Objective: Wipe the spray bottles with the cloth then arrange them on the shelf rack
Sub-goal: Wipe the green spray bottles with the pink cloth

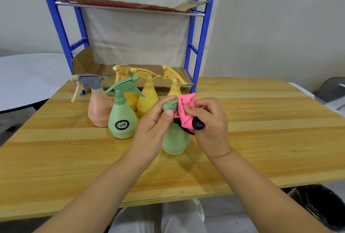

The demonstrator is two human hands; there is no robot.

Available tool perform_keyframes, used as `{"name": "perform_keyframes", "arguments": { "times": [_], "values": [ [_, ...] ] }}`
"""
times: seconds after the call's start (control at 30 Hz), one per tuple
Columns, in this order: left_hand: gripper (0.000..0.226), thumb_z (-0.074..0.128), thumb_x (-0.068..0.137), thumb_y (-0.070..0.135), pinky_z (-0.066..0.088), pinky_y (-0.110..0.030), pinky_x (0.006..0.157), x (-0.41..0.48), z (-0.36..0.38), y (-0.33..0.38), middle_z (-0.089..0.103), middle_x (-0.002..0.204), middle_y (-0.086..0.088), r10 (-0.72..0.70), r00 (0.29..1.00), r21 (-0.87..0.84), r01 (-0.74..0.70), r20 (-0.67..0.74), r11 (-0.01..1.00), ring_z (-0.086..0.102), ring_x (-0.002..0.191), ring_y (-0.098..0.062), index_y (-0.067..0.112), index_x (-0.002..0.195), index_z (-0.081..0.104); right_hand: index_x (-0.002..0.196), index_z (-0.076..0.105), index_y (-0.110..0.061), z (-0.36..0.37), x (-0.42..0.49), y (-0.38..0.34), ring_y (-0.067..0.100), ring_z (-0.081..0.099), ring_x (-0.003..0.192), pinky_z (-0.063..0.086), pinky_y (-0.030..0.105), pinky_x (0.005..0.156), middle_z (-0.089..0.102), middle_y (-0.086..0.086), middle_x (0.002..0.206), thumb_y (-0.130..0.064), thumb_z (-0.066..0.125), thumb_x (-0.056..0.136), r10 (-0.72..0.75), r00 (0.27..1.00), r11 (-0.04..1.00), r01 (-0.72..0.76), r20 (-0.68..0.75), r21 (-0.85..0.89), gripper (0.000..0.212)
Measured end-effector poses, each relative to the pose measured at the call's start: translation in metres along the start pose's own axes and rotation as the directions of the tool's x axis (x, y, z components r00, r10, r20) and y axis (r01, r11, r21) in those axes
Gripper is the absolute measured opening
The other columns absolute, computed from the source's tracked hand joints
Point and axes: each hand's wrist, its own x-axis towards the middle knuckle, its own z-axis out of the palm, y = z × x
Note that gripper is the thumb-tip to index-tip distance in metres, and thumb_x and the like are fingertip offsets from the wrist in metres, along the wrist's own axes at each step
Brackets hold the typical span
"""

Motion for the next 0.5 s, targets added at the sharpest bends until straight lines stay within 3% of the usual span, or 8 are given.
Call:
{"name": "perform_keyframes", "arguments": {
  "times": [0.17, 0.3, 0.37, 0.5],
  "values": [
    [0.038, 0.036, 0.096, 0.030, 0.042, -0.016, 0.095, 0.002, 0.000, -0.004, 0.062, 0.121, 0.008, 0.027, 1.000, 0.081, -0.026, -0.011, 0.996, 0.054, 0.116, -0.003, 0.018, 0.129, 0.051, 0.102, 0.071, -0.007, 0.000, -0.005, 0.003, 0.028, 0.055, 0.083, 0.047, 0.037, 0.066, 0.059, 0.009, 0.091, -0.006, 0.076, 0.074, 0.105, 0.994, 0.994, -0.105, 0.005, 0.032, 0.028],
    [0.035, 0.034, 0.098, 0.031, 0.042, -0.010, 0.089, 0.003, 0.001, 0.000, 0.062, 0.118, 0.012, 0.017, 1.000, 0.105, -0.016, -0.002, 0.994, 0.056, 0.111, 0.002, 0.021, 0.126, 0.051, 0.108, 0.064, -0.017, 0.001, -0.012, -0.006, 0.024, 0.054, 0.084, 0.047, 0.032, 0.068, 0.056, 0.001, 0.096, -0.017, 0.069, 0.082, 0.072, 0.997, 0.995, -0.073, 0.015, 0.070, 0.026],
    [0.035, 0.032, 0.098, 0.030, 0.041, -0.006, 0.084, 0.006, 0.000, 0.003, 0.063, 0.112, 0.012, -0.012, 1.000, 0.116, 0.013, -0.010, 0.993, 0.057, 0.105, 0.006, 0.020, 0.125, 0.052, 0.108, 0.063, -0.021, -0.001, -0.019, -0.007, 0.023, 0.053, 0.084, 0.046, 0.030, 0.068, 0.053, -0.003, 0.095, -0.025, 0.063, 0.087, 0.067, 0.996, 0.996, -0.070, 0.065, 0.045, 0.022],
    [0.028, 0.032, 0.100, 0.026, 0.037, 0.002, 0.076, 0.010, -0.003, 0.006, 0.062, 0.102, 0.018, -0.067, 0.997, 0.113, 0.071, -0.042, 0.991, 0.054, 0.092, 0.018, 0.028, 0.113, 0.057, 0.102, 0.070, -0.019, -0.005, -0.038, -0.002, 0.022, 0.051, 0.085, 0.045, 0.033, 0.061, 0.052, -0.003, 0.095, -0.021, 0.063, 0.082, 0.021, 0.972, 0.997, -0.004, 0.234, -0.074, 0.022]
  ]
}}
